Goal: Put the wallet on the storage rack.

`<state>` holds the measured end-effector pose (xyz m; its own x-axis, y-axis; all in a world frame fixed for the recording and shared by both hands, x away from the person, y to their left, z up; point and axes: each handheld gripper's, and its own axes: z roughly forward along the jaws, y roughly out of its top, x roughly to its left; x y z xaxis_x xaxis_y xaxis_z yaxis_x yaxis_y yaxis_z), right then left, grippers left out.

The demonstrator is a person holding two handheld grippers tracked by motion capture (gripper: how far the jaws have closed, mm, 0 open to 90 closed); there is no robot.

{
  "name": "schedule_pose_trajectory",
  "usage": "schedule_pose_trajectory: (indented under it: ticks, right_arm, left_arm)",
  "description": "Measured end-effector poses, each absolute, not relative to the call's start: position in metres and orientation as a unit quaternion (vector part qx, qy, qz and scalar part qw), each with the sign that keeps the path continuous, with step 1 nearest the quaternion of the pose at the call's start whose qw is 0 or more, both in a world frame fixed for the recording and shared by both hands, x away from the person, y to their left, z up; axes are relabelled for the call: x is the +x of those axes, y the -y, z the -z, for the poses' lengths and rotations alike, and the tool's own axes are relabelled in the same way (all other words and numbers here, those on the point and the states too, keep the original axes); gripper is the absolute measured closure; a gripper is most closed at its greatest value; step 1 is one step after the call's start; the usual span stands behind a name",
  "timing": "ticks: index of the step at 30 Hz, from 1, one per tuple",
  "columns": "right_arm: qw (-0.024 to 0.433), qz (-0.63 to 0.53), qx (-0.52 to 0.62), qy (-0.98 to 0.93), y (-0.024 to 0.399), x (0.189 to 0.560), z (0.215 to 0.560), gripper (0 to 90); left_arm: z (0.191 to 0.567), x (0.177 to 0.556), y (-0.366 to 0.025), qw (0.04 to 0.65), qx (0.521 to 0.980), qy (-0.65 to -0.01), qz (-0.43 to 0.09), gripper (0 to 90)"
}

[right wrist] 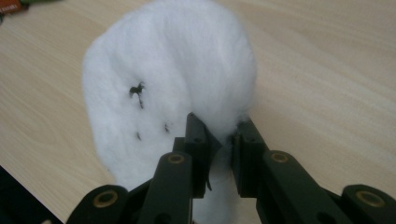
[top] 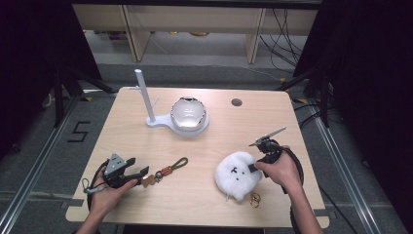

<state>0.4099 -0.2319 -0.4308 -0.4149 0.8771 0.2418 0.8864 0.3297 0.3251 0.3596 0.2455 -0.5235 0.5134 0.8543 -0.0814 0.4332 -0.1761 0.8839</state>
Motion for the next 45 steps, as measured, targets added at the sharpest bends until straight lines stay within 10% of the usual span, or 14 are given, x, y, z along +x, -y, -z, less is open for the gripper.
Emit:
schedule_pose_trajectory:
  ticks: [45]
  right_arm:
    - [-0.124,0.381,-0.496,0.77,0.222,0.418,0.367,79.8]
  left_arm:
    - [0.523,0.358,-0.246,0.469,0.727,-0.443,-0.236,32.0]
